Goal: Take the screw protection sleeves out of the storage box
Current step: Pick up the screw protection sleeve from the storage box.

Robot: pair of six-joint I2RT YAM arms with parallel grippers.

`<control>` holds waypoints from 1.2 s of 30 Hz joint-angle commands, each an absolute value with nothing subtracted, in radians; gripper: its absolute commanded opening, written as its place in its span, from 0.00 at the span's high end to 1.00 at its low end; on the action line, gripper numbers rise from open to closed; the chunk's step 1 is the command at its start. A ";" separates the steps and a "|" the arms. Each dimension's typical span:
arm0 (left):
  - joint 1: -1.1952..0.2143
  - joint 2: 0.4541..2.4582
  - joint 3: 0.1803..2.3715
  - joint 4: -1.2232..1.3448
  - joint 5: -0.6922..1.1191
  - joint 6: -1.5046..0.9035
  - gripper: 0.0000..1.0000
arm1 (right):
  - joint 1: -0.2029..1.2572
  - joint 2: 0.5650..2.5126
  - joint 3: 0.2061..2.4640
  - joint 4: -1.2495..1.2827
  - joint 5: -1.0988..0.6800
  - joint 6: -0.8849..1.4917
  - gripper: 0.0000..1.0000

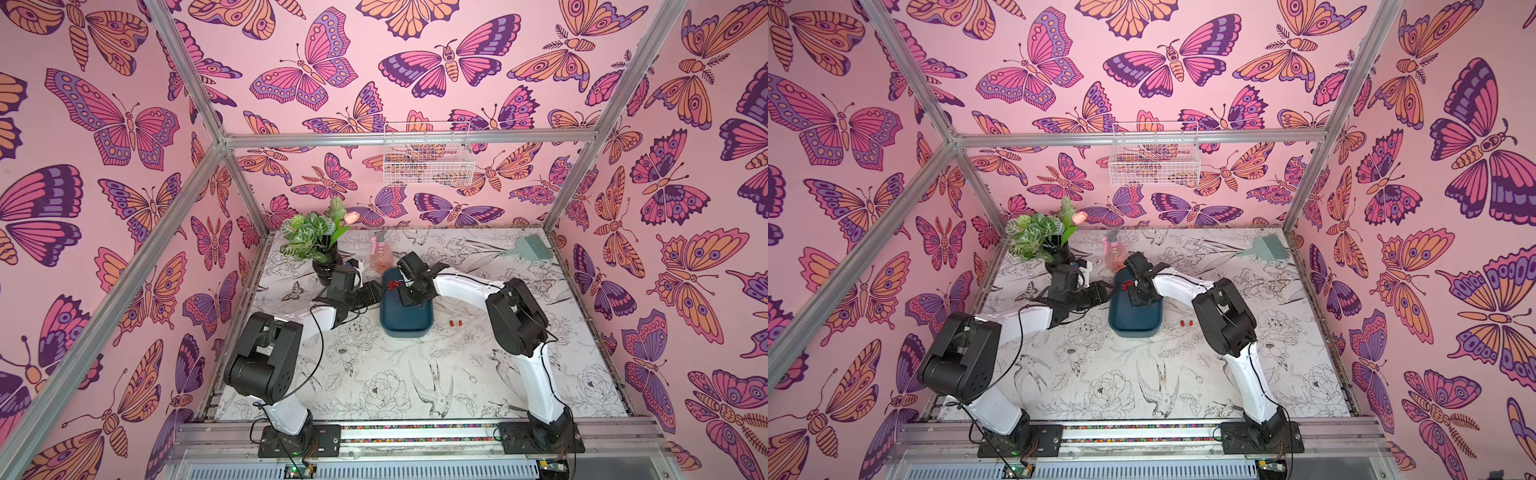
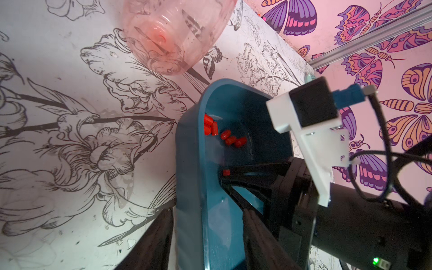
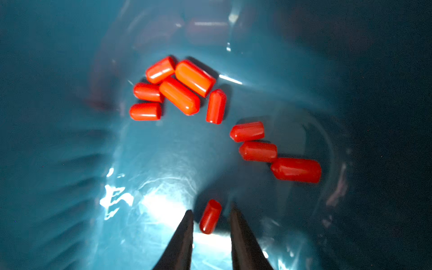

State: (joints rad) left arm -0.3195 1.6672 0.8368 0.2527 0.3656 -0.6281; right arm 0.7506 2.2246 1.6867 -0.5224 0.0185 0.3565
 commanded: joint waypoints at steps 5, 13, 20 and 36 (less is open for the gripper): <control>-0.319 1.674 0.850 0.232 0.363 -0.607 0.47 | 0.755 2.268 1.722 -0.550 0.026 0.370 0.71; -0.320 1.674 0.848 0.233 0.363 -0.607 0.47 | 0.755 2.281 1.732 -0.554 0.023 0.373 0.79; -0.319 1.675 0.848 0.232 0.363 -0.606 0.47 | 0.756 2.253 1.727 -0.554 0.019 0.370 0.88; -0.320 1.673 0.848 0.239 0.366 -0.606 0.47 | 0.755 1.926 1.585 -0.562 0.031 0.352 0.88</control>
State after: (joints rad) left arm -0.3195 1.6672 0.8368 0.2527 0.3660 -0.6281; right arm 0.7498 2.0083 1.6062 -0.5404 0.0219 0.3622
